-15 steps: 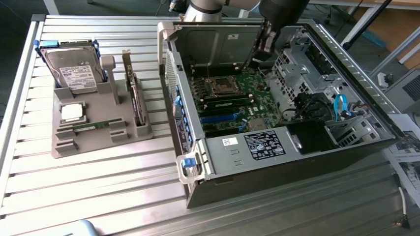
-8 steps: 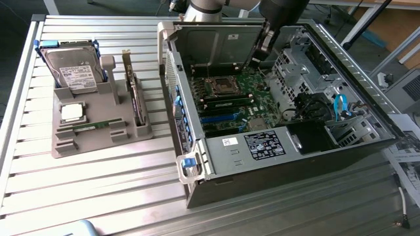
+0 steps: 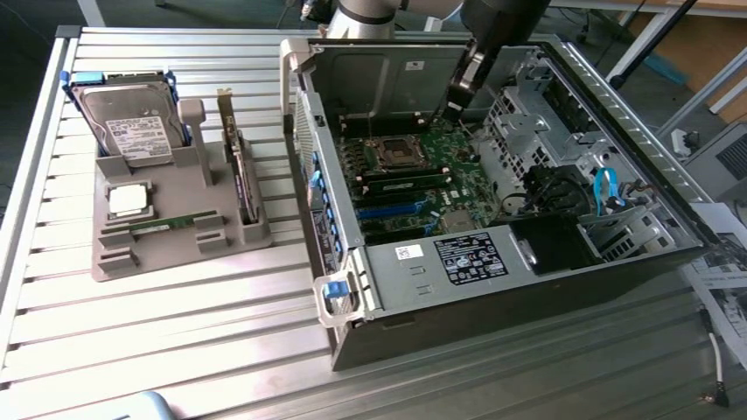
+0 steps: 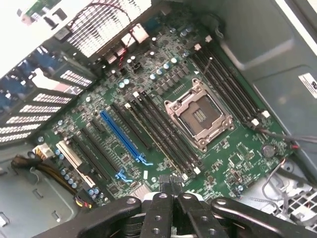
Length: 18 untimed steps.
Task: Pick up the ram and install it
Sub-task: 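Press down the ram until it locks into place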
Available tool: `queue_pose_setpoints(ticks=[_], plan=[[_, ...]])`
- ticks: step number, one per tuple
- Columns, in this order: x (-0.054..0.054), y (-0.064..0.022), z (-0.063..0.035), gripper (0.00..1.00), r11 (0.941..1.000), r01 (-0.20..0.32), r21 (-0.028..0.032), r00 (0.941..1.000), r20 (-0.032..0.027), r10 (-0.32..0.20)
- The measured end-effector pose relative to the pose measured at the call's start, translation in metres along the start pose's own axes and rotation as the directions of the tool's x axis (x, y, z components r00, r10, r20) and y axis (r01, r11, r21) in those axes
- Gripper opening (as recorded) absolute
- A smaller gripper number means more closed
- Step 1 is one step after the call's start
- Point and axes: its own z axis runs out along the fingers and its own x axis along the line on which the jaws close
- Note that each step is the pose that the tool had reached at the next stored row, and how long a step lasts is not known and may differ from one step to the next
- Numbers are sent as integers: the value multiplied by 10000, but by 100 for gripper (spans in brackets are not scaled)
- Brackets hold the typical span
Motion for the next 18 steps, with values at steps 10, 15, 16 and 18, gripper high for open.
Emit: queue_pose_setpoints(ticks=[10,15,16,18], plan=[[0,0,0,11,9924,-1227,34,9924,21,1227],[0,0,0,11,9830,-1835,48,9830,31,1835],[0,0,0,11,9806,-1957,51,9807,32,1957],[0,0,0,11,9755,-2199,54,9755,35,2198]])
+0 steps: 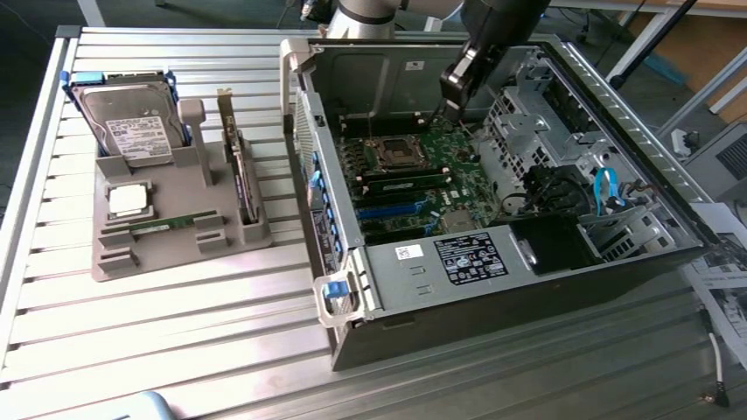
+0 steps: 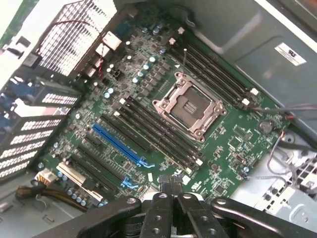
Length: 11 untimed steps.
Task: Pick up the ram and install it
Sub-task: 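Press down the ram until it locks into place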
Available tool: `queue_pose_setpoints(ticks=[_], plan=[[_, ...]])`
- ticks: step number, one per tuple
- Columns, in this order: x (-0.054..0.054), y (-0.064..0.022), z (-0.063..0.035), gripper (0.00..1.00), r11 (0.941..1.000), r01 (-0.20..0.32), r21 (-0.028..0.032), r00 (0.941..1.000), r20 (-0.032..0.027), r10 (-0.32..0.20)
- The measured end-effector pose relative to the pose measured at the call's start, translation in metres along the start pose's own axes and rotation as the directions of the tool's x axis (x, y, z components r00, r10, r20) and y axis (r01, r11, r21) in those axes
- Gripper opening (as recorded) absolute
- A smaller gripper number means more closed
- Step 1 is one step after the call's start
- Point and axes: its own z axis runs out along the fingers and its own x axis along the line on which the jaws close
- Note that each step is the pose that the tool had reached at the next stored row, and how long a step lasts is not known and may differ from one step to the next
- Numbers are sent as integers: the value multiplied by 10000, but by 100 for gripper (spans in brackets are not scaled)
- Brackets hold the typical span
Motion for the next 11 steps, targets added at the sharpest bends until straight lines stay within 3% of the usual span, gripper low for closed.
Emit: queue_pose_setpoints(ticks=[5,11], plan=[[0,0,0,11,9974,-726,8,9974,-6,726],[0,0,0,11,9883,-1528,16,9883,-12,1528]])
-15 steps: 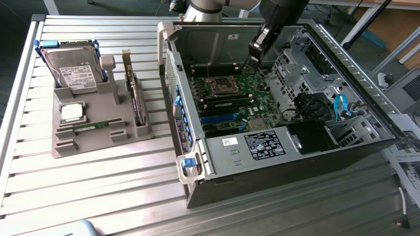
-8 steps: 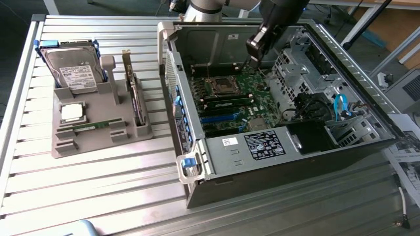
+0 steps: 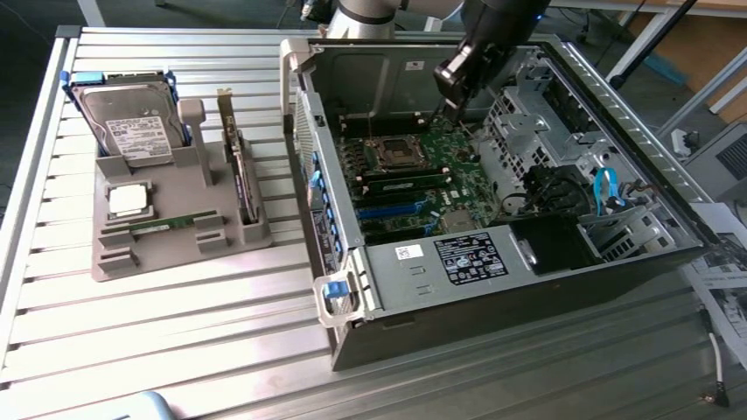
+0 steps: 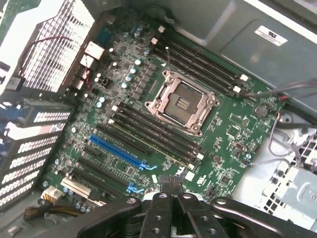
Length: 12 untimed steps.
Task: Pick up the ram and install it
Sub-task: 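Press down the ram until it locks into place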
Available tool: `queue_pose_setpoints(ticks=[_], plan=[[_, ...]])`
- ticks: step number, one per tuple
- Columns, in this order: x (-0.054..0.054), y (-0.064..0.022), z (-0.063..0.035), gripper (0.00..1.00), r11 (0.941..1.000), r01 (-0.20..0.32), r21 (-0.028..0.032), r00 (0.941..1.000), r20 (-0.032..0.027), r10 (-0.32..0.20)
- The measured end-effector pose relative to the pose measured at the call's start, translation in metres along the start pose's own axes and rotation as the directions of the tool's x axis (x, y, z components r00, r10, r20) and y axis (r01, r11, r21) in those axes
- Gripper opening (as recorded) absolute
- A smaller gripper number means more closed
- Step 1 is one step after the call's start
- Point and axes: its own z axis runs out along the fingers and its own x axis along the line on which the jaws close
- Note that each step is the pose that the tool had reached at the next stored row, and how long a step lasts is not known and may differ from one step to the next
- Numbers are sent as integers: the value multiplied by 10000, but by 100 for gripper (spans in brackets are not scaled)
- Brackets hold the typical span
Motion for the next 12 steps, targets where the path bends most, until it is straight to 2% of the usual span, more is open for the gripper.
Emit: queue_pose_setpoints(ticks=[4,8,12], plan=[[0,0,0,11,9984,-565,6,9984,-5,565],[0,0,0,11,9940,-1098,11,9940,-9,1098],[0,0,0,11,9845,-1752,19,9845,-14,1752]])
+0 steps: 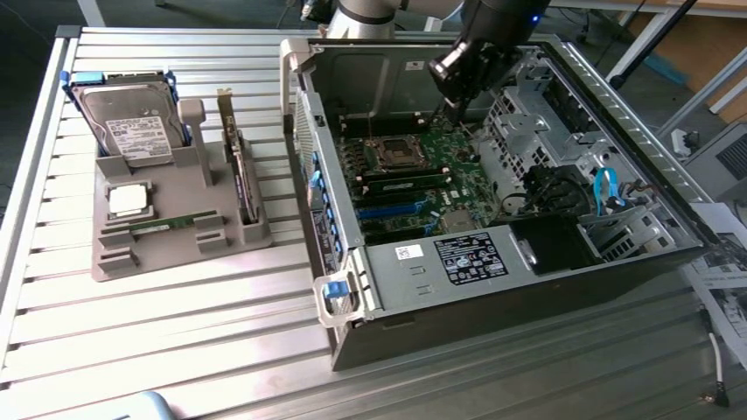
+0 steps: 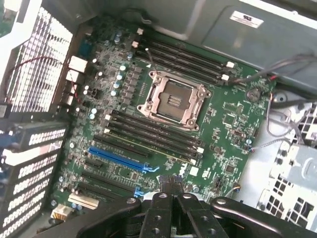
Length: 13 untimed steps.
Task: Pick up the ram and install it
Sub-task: 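Press down the ram until it locks into place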
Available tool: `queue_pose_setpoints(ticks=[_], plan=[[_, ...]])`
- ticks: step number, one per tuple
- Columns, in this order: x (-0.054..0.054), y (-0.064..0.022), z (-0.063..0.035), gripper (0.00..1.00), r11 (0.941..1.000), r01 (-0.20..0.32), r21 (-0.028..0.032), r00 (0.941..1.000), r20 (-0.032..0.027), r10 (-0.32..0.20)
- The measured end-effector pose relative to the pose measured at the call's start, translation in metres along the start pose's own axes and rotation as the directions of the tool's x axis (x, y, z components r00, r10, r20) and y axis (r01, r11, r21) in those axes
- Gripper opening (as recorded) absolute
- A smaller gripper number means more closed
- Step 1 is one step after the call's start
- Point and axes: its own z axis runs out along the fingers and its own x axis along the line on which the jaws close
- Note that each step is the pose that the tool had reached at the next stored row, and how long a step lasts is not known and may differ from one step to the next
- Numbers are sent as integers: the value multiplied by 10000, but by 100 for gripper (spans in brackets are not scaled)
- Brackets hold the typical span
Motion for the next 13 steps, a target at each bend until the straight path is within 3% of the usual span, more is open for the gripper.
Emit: queue_pose_setpoints(ticks=[7,13], plan=[[0,0,0,11,9955,-949,10,9955,-8,949],[0,0,0,11,9828,-1848,21,9828,-15,1848]])
